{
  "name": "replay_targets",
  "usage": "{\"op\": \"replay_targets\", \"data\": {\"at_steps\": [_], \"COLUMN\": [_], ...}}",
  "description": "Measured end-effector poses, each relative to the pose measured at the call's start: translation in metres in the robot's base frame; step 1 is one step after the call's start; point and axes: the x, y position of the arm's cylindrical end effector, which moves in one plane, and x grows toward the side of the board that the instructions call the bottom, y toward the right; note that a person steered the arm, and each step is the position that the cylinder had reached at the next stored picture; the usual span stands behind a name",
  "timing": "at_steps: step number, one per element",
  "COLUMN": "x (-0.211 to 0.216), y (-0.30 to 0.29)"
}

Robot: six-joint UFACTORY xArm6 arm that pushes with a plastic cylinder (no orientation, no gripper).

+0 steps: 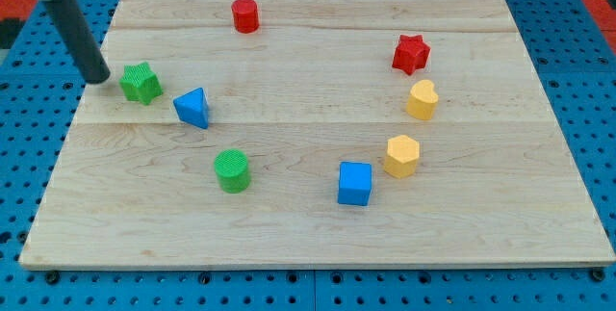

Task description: Keep the green star above the blue triangle

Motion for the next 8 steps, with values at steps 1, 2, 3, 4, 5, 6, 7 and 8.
{"op": "replay_targets", "data": {"at_steps": [1, 2, 3, 4, 5, 6, 7, 8], "x": [-0.006, -0.020, -0.030, 0.017, 0.012, -0.028, -0.054, -0.096], "y": [0.018, 0.042, 0.043, 0.019, 0.040, 0.082, 0.079, 0.022]}}
